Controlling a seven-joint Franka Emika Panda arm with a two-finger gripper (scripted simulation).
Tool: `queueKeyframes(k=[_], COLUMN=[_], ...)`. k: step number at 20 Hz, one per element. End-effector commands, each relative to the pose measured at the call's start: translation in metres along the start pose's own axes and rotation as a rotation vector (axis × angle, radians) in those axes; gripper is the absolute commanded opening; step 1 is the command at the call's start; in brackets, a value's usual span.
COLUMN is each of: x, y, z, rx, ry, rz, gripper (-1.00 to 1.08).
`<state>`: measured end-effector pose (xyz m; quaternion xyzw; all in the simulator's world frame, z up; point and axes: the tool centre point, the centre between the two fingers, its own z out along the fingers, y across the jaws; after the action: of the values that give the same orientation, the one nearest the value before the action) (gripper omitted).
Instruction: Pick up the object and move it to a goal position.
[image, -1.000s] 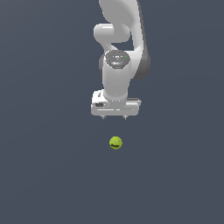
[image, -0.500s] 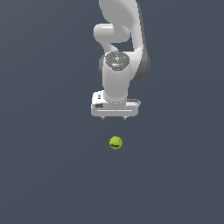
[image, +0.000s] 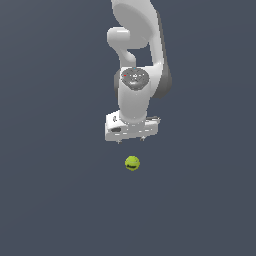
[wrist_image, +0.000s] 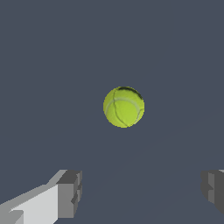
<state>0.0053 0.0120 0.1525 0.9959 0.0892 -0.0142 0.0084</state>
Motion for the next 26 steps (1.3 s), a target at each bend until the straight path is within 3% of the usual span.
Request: queueKeyframes(k=[1,15,26], x=[0.006,0.041,0.052], y=[0.0,0.0,0.0], z=[0.006,0.044,0.059], rx=[-0.001,0.002,0.005], ry=[0.002,0.022,0.033], rz=[-0.062,-0.44,-0.575], gripper=[1.0,1.0,1.0])
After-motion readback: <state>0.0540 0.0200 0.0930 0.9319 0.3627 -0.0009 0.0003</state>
